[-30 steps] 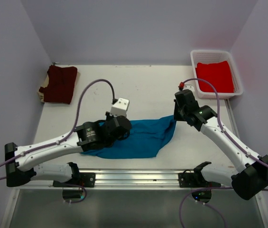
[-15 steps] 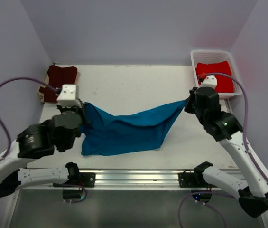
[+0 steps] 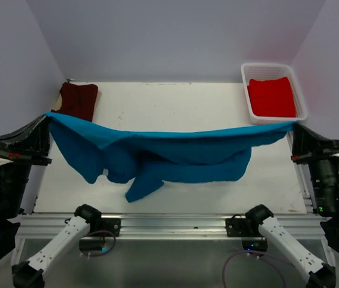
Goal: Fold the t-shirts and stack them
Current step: Flatten out the tshirt
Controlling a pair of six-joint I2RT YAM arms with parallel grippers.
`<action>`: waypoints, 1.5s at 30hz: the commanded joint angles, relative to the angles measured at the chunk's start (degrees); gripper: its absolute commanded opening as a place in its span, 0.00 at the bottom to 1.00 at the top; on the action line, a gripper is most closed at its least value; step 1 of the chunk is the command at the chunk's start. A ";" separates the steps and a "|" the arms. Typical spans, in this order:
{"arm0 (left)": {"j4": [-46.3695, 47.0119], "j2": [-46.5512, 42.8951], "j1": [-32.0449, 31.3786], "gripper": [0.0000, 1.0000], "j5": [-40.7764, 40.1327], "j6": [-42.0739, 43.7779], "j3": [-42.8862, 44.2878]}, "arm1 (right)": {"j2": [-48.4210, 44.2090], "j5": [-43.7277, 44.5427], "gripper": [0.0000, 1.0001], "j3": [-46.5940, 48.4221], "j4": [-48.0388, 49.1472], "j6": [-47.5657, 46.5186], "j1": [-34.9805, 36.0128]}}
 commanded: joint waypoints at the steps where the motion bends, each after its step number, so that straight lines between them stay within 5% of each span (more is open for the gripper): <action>1: 6.28 3.33 14.20 0.00 19.40 1.15 -1.65 | 9.01 3.88 0.00 0.13 -4.92 -0.97 -0.15; 7: 9.71 15.36 14.65 0.00 7.38 2.72 -5.36 | 26.91 8.00 0.00 3.63 -3.61 0.61 -0.24; 15: 10.24 34.18 14.66 0.00 6.04 5.36 1.58 | 43.22 6.52 0.00 13.31 -0.10 0.61 -0.68; 21: 12.70 17.10 14.48 0.00 20.88 4.57 -1.05 | 25.26 -6.80 0.00 5.60 6.58 -1.49 -0.59; 28: 9.19 0.97 15.79 0.00 42.30 -1.40 4.56 | 2.92 -25.98 0.00 6.36 1.24 0.35 -0.68; 34: 15.15 -2.12 22.81 0.00 51.56 -8.52 7.21 | -1.71 -21.64 0.00 9.88 1.58 0.96 -2.16; 41: 10.07 5.26 23.09 0.00 34.29 -4.58 0.11 | 14.36 -5.83 0.00 10.34 -8.52 3.07 -2.08; 45: 10.76 9.57 23.00 0.00 22.70 -2.56 -15.35 | 21.66 0.78 0.00 3.57 -11.86 6.23 -2.17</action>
